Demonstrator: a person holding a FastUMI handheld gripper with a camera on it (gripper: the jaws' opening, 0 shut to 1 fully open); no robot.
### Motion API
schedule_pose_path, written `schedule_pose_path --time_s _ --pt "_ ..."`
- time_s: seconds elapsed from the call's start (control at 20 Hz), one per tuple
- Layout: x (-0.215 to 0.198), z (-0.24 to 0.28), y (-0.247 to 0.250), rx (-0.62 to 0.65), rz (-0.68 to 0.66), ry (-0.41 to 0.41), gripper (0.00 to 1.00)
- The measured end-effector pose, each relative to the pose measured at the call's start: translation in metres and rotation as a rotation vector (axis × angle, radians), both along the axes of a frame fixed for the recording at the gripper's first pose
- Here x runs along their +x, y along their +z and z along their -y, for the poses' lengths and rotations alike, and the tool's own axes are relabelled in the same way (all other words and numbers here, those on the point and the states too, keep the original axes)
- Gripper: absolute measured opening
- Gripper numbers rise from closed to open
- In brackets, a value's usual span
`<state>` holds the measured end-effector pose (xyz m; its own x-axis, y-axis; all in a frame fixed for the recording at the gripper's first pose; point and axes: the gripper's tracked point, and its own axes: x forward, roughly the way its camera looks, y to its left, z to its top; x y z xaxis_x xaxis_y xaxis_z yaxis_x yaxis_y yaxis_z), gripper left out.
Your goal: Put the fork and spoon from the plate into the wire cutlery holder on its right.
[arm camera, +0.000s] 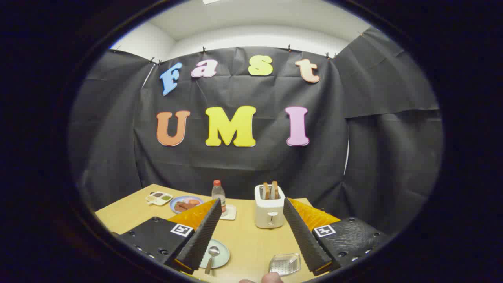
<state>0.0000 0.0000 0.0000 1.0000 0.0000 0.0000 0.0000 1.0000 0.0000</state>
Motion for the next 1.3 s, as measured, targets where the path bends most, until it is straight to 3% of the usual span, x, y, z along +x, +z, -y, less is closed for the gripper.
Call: schedule_pose_path --time_s 0.6,0.95,1.3 --pt "0.007 -0.012 0.026 -0.019 0.033 -0.042 0.95" --pt "0.006 -0.034 0.034 -0.036 0.043 -0.007 0.95" --pt "0.003 -0.049 0.005 -0.074 -0.072 0.034 0.95"
